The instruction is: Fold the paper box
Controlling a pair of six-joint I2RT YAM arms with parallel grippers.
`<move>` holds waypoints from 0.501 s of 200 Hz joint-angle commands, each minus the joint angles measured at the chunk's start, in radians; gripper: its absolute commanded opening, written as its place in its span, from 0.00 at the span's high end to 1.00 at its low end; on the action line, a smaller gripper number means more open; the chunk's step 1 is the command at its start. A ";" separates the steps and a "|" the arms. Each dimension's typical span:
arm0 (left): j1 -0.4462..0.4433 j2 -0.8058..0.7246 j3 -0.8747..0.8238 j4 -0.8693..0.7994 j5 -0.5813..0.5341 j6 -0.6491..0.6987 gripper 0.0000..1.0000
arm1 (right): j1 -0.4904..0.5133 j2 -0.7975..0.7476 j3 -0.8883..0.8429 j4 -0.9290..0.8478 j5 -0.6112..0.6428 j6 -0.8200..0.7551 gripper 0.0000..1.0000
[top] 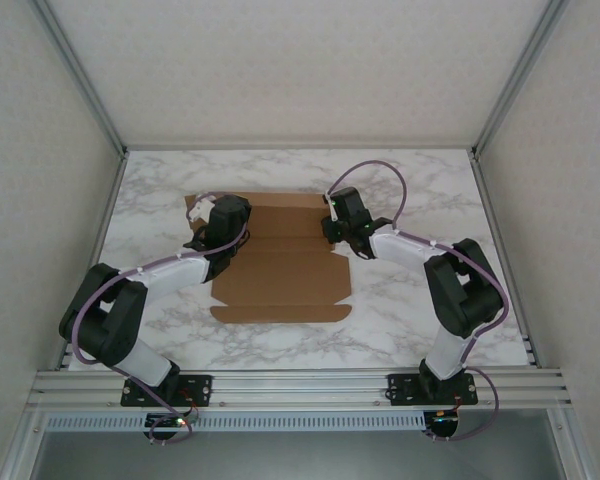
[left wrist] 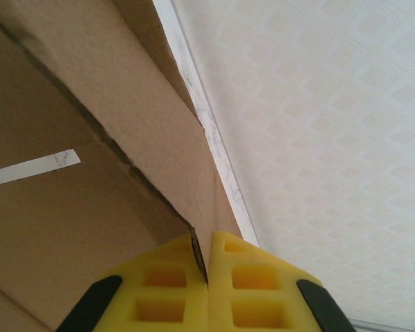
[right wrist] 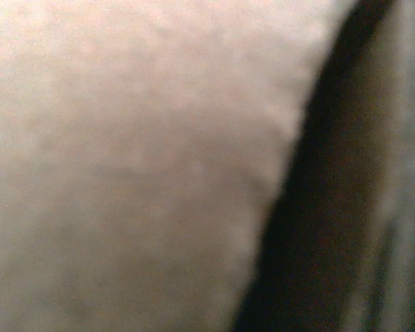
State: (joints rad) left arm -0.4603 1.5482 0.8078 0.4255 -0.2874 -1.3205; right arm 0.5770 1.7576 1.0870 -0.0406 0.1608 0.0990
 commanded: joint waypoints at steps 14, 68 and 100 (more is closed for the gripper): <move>-0.019 0.019 -0.047 -0.149 0.105 -0.019 1.00 | 0.008 0.049 0.026 -0.029 0.123 0.062 0.88; -0.034 0.008 -0.052 -0.160 0.113 -0.057 1.00 | 0.074 0.106 0.099 -0.131 0.378 0.201 1.00; -0.044 0.006 -0.045 -0.165 0.115 -0.067 1.00 | 0.107 0.160 0.170 -0.245 0.523 0.331 1.00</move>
State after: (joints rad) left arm -0.4641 1.5448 0.8001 0.4232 -0.2813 -1.3857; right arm 0.6670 1.8530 1.2110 -0.1497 0.4938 0.3267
